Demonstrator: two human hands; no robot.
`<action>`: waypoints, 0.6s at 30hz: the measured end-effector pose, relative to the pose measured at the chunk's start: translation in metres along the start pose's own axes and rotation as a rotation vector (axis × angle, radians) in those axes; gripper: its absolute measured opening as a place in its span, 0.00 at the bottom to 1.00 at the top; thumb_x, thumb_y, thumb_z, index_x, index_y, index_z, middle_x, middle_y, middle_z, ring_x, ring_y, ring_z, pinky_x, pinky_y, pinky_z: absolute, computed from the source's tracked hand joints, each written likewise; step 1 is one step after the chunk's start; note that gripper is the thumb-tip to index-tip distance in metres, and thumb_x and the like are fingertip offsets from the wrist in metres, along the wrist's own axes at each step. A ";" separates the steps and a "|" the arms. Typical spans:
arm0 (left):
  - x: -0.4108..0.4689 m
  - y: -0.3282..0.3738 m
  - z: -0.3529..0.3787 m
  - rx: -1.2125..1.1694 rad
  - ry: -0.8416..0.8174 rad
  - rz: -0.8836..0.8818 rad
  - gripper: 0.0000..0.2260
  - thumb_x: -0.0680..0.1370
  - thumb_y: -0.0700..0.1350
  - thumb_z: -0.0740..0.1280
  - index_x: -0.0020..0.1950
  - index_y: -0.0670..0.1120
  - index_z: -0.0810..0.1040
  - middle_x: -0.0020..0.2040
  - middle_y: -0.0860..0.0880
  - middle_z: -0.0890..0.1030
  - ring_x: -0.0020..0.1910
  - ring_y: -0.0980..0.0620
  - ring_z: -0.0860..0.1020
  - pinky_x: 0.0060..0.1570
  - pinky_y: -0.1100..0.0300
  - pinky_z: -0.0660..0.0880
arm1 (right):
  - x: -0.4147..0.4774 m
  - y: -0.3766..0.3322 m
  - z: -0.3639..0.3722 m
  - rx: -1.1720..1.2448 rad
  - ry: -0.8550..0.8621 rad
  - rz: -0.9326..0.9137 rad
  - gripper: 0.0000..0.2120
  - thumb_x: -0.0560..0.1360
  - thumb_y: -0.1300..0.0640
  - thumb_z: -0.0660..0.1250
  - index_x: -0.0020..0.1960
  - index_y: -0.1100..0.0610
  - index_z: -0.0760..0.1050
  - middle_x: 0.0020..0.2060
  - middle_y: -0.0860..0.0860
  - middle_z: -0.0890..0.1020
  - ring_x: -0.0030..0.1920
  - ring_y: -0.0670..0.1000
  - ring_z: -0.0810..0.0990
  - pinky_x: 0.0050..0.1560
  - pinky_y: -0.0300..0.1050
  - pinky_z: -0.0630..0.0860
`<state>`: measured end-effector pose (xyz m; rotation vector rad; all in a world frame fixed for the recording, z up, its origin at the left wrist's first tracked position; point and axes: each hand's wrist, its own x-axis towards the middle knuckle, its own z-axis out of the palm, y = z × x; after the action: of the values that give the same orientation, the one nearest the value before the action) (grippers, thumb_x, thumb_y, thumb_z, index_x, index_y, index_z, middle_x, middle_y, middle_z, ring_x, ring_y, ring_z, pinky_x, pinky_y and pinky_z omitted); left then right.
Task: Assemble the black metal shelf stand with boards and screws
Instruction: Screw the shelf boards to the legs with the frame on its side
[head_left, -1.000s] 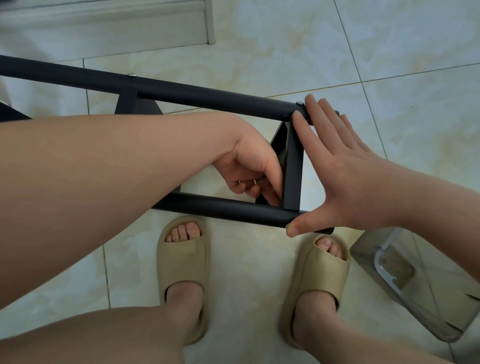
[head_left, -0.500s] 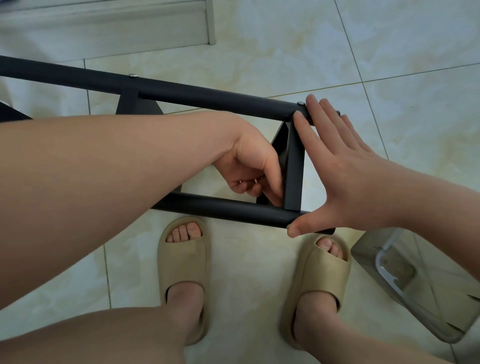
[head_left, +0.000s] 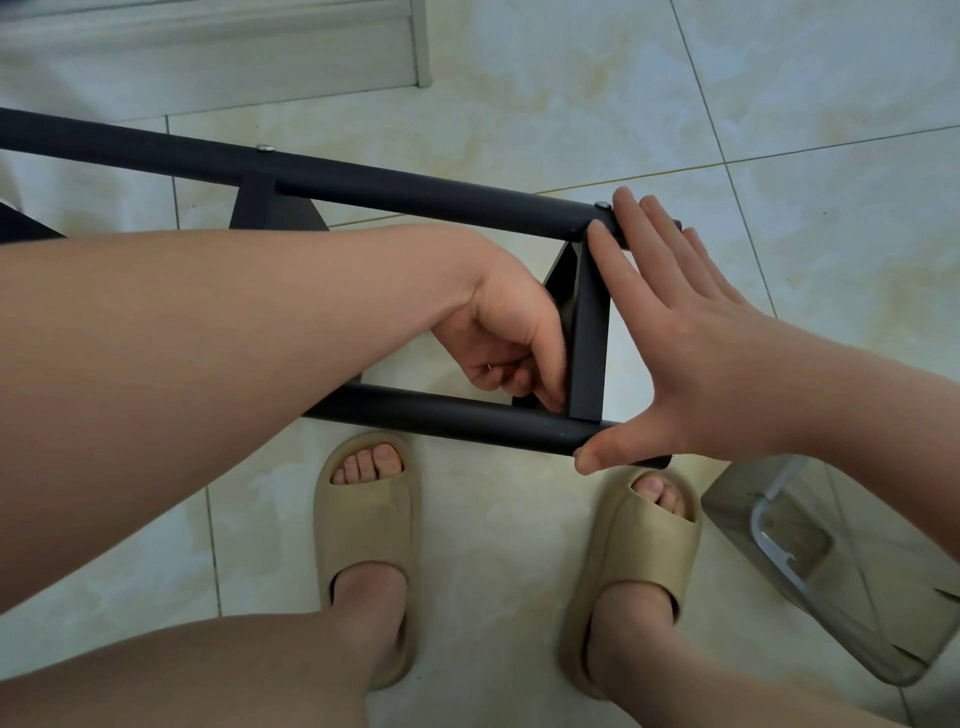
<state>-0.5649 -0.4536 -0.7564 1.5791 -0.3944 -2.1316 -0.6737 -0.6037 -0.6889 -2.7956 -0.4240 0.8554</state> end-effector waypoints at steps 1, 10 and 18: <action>-0.001 0.000 -0.001 -0.001 0.009 -0.007 0.05 0.77 0.37 0.68 0.48 0.47 0.80 0.39 0.53 0.80 0.33 0.58 0.70 0.35 0.65 0.64 | 0.000 0.000 0.000 0.000 0.000 0.000 0.73 0.53 0.14 0.56 0.78 0.52 0.23 0.75 0.50 0.23 0.74 0.50 0.21 0.73 0.44 0.27; 0.004 -0.002 0.003 -0.001 0.011 -0.034 0.06 0.78 0.40 0.67 0.44 0.48 0.80 0.38 0.53 0.80 0.30 0.58 0.69 0.35 0.65 0.62 | 0.000 0.000 0.001 0.006 0.006 -0.006 0.73 0.53 0.14 0.57 0.78 0.52 0.24 0.76 0.50 0.23 0.75 0.50 0.21 0.73 0.44 0.27; 0.001 -0.001 0.000 -0.016 0.000 -0.014 0.04 0.77 0.38 0.68 0.47 0.47 0.79 0.38 0.53 0.80 0.33 0.58 0.72 0.36 0.65 0.65 | 0.001 0.002 0.002 -0.003 0.015 -0.016 0.72 0.53 0.13 0.55 0.78 0.53 0.24 0.76 0.50 0.23 0.75 0.50 0.22 0.75 0.46 0.28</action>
<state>-0.5656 -0.4533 -0.7575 1.5773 -0.3665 -2.1398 -0.6739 -0.6048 -0.6918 -2.7956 -0.4452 0.8306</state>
